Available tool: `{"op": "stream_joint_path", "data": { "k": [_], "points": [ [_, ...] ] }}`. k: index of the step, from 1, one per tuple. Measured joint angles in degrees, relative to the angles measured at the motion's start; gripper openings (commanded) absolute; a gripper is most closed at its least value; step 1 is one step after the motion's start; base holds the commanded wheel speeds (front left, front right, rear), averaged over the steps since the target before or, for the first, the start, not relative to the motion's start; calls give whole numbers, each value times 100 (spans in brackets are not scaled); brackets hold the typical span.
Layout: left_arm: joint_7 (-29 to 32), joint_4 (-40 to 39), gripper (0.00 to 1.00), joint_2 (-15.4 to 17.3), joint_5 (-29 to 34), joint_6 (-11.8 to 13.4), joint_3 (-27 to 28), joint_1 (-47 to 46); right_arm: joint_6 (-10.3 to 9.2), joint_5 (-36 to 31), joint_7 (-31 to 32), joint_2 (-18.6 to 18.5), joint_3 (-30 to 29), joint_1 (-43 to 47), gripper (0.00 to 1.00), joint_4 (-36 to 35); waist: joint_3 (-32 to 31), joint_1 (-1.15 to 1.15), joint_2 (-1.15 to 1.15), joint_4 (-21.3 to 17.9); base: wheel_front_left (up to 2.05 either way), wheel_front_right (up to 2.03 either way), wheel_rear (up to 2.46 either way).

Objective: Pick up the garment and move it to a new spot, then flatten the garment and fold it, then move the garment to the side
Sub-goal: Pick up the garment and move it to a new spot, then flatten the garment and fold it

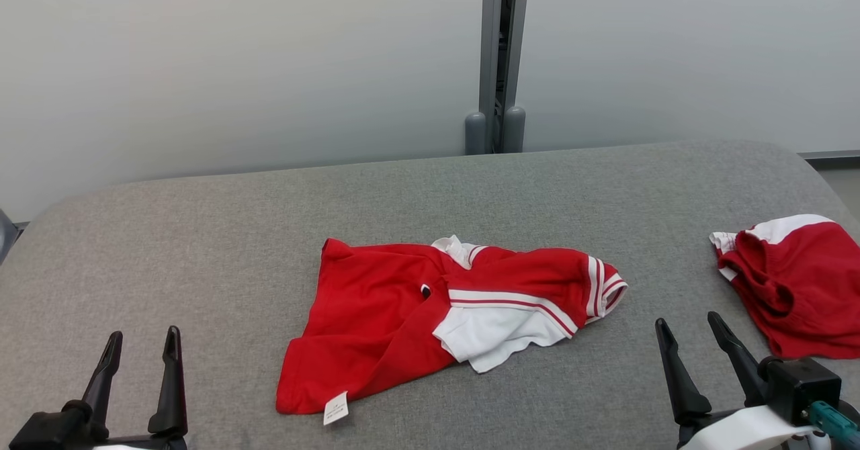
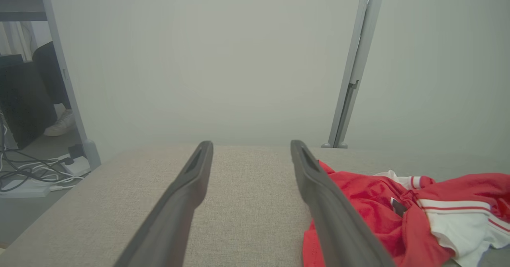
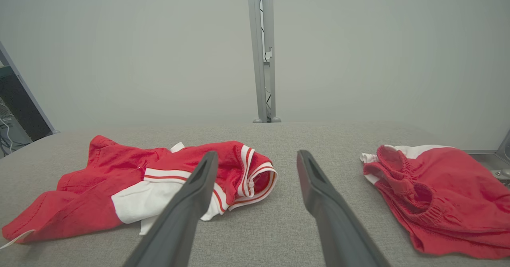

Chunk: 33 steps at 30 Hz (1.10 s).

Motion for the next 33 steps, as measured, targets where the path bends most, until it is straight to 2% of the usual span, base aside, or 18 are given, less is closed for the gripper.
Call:
{"op": "stream_joint_path", "data": {
  "k": [28,33],
  "points": [
    [1,71,100,-35,100,38,-7,59,0,-119,18,38,-60,-9,100,-249,37,0,0,81,0,0,0],
    [3,60,100,-43,101,51,-60,-15,0,-164,138,-68,222,-18,100,-318,75,0,0,235,0,0,0]
  ]
}}
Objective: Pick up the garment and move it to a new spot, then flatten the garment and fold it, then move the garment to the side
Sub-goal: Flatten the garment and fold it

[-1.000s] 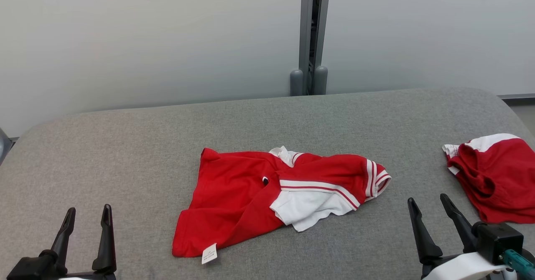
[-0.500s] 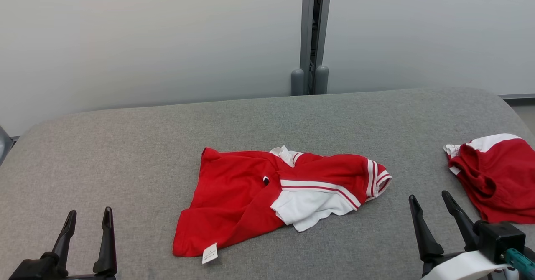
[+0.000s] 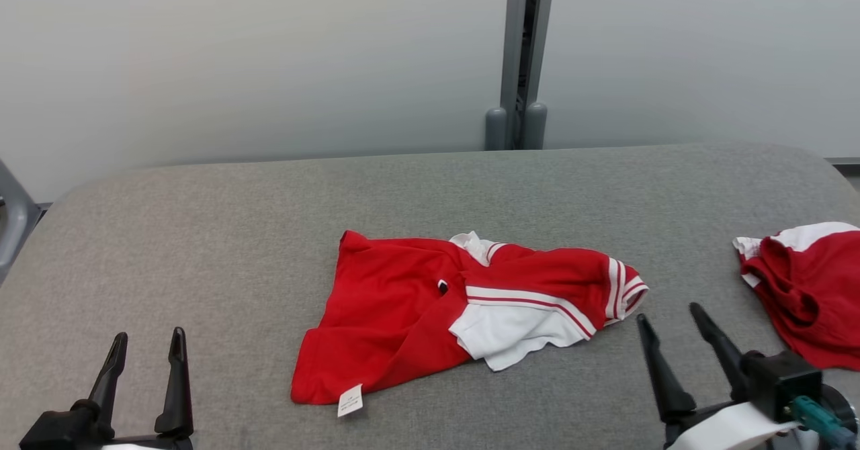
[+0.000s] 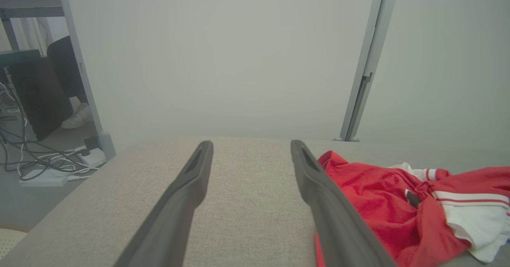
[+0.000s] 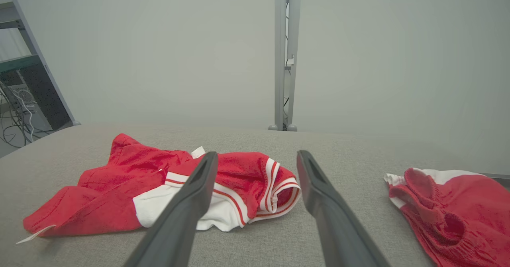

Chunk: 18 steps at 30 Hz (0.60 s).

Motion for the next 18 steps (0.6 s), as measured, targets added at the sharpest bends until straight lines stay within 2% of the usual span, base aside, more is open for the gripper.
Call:
{"op": "stream_joint_path", "data": {
  "k": [7,8,9,18],
  "points": [
    [5,-13,100,-82,12,-15,-135,-182,0,135,437,-434,1169,-257,100,424,160,0,0,302,0,0,0],
    [5,-13,100,-82,12,-15,-135,-182,0,135,437,-434,1169,-257,100,424,160,0,0,302,0,0,0],
    [4,-13,100,-120,20,-48,-182,-288,1,208,581,-566,1515,-419,100,654,269,0,0,380,0,0,0],
    [-1,118,100,-305,82,-193,-287,-742,1,283,678,-912,2272,-1304,100,1625,798,0,0,724,0,0,0]
  ]
}}
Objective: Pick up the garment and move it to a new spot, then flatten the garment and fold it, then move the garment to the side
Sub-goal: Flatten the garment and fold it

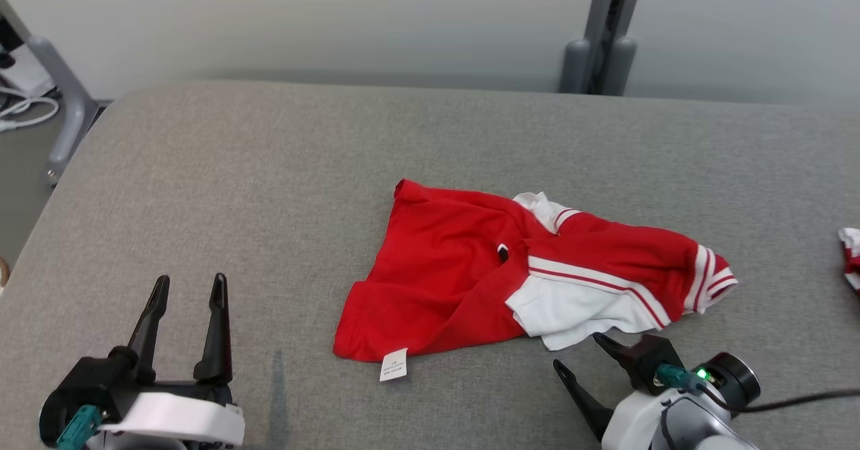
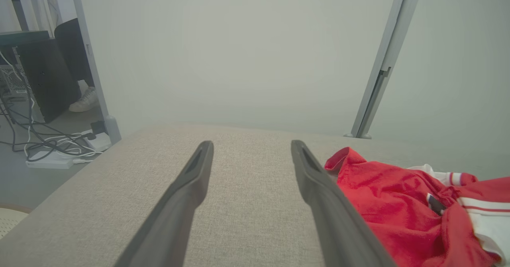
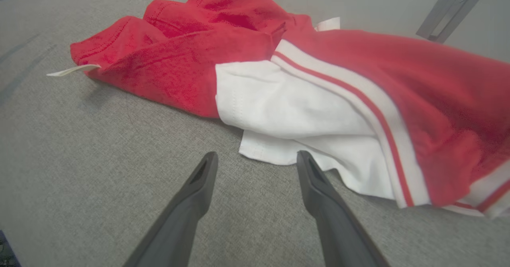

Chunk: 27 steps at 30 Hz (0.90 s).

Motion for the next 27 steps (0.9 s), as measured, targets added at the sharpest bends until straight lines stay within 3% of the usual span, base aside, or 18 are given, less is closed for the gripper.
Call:
{"op": "stream_joint_path", "data": {
  "k": [7,8,9,10,11,18,23,27],
  "points": [
    [-1,102,100,-220,141,-165,46,-276,0,8,-41,-47,528,-786,100,1031,369,0,0,254,0,0,0],
    [-1,122,100,-248,169,-188,64,-308,0,22,-78,-42,572,-870,93,1129,404,0,0,285,0,0,0],
    [-1,131,100,-278,204,-215,85,-340,0,51,-79,-38,622,-960,47,1241,435,0,0,311,0,0,0],
    [-1,137,100,-299,235,-240,108,-353,0,108,-92,-32,682,-1041,37,1308,463,0,0,330,0,0,0],
    [-1,148,100,-330,260,-265,131,-361,0,177,-119,-22,704,-1084,0,1360,487,0,0,342,0,0,0],
    [-2,181,100,-437,431,-372,346,-383,-1,636,100,-198,1099,-1196,0,1202,498,0,0,233,0,0,0],
    [-2,166,100,-490,536,-441,486,-374,0,1015,647,-728,1282,-984,0,318,441,0,0,8,0,0,0],
    [-2,145,100,-527,630,-482,575,-342,0,1269,1081,-1223,940,-790,0,-556,393,0,0,-228,0,0,0]
  ]
}}
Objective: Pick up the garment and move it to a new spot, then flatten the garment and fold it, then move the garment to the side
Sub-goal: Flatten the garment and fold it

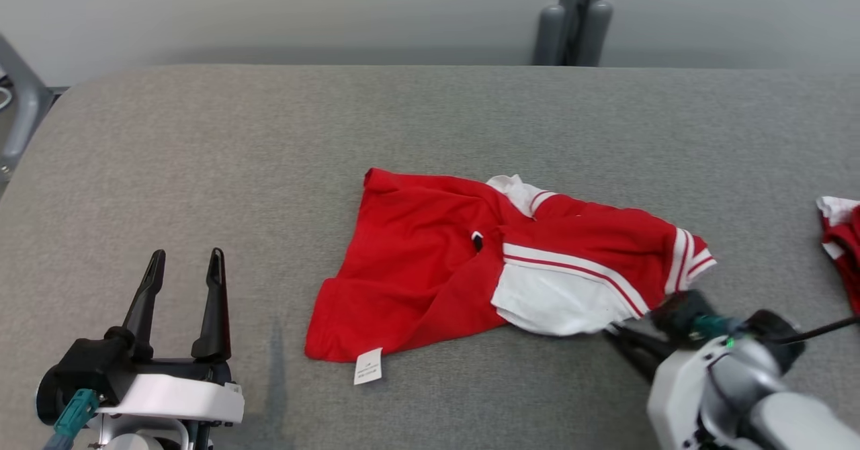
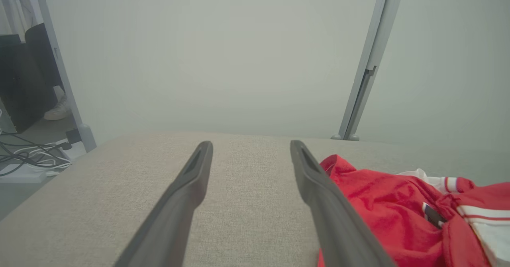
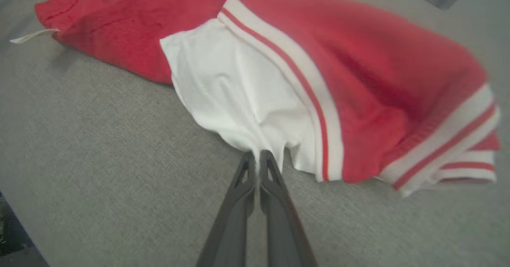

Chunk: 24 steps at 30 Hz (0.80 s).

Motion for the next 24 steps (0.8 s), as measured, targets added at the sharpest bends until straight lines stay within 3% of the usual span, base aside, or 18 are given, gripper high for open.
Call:
{"op": "stream_joint_path", "data": {
  "k": [6,11,16,17,18,19,24],
  "points": [
    [0,-33,100,-13,78,-54,101,7,0,76,533,-432,-966,458,0,-817,-7,0,0,-330,0,0,0],
    [0,-46,100,-18,137,-98,175,0,-1,193,684,-354,-1491,940,0,-984,52,0,0,-521,0,0,0],
    [0,-10,100,-35,177,-136,200,-48,0,328,559,-115,-1546,1201,0,-743,112,0,0,-658,0,0,0],
    [0,-1,100,-35,188,-137,210,-63,0,349,501,-68,-1551,1205,12,-658,114,0,0,-680,0,0,0],
    [0,18,100,-37,198,-156,222,-81,0,368,293,20,-1610,1207,47,-515,111,0,0,-719,0,0,0],
    [0,30,100,-38,201,-171,224,-82,0,370,216,66,-1650,1220,100,-435,101,0,0,-734,0,0,0],
    [0,77,100,-30,207,-175,260,-52,0,286,-80,265,-2083,1449,100,-214,17,0,0,-824,0,0,0]
  ]
}}
